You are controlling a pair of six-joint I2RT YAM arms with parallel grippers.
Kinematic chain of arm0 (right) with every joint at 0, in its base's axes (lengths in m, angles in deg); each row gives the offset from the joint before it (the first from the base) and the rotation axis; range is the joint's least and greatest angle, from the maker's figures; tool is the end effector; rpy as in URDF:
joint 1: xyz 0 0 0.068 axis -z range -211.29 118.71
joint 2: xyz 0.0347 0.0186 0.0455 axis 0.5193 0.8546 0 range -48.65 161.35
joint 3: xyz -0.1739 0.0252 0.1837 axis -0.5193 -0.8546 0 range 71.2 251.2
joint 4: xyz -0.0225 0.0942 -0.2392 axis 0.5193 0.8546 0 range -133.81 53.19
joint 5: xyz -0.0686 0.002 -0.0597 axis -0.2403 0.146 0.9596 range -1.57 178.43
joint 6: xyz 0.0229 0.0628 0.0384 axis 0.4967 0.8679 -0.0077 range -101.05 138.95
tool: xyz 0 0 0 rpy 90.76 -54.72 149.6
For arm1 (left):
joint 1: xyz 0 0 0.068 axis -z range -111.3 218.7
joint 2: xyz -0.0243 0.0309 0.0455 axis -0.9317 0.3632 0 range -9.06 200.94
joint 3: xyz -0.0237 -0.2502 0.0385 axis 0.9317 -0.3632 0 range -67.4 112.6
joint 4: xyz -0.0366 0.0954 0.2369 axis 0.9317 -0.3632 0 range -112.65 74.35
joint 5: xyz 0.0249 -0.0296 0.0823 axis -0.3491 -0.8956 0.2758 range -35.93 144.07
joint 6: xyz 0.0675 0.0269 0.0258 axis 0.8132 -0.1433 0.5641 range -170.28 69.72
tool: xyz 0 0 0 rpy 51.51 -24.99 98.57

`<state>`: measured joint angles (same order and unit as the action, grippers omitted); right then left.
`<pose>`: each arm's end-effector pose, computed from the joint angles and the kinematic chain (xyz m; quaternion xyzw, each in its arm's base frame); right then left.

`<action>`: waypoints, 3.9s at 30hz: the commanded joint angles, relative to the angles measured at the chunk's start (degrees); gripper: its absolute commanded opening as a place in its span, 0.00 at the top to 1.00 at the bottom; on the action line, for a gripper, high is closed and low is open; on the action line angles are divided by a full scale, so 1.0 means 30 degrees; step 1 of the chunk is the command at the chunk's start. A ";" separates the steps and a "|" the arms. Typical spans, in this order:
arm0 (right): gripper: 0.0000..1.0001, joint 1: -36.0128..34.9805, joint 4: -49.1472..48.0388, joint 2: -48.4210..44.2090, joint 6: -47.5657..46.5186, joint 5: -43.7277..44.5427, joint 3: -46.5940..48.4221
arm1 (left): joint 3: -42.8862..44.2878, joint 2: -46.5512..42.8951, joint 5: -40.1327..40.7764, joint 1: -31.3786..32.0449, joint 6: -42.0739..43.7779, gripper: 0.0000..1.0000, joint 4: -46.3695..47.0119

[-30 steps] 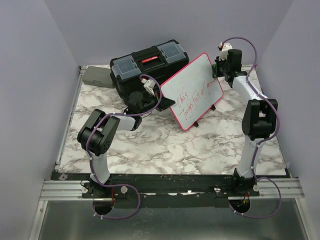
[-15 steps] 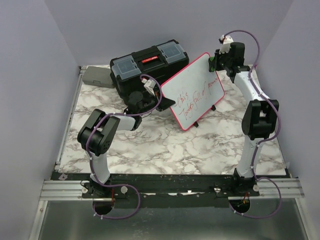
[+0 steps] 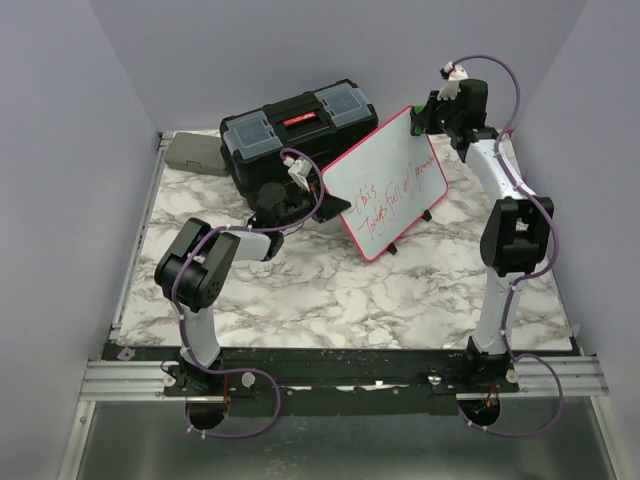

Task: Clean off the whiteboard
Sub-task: Erase the whiteboard at the whiteboard stand.

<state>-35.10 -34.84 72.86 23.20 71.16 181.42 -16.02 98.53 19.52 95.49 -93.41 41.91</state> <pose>0.5221 0.0544 0.2864 -0.0828 0.8115 0.1626 0.5551 0.3456 -0.2163 0.1826 0.1154 0.6906 -0.5614 0.4410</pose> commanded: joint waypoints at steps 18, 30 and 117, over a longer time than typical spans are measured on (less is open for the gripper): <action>0.99 0.0101 0.1284 0.0540 0.0036 -0.0405 -0.0347 | -0.0023 0.0061 -0.3946 0.0698 0.1079 1.00 -0.0377; 0.99 0.0115 0.1432 0.1171 0.0766 -0.0920 0.1351 | 0.0080 0.0032 -0.3932 0.0685 0.1136 1.00 -0.0583; 0.99 -0.2016 -0.0647 -0.1075 -0.4573 0.2735 -0.3781 | -0.0221 -0.0091 -0.3790 0.0652 0.1165 1.00 -0.0496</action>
<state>-44.69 -40.70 62.64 10.18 71.51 166.21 -15.74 98.53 19.52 94.90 -95.10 40.01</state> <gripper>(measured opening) 0.133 0.044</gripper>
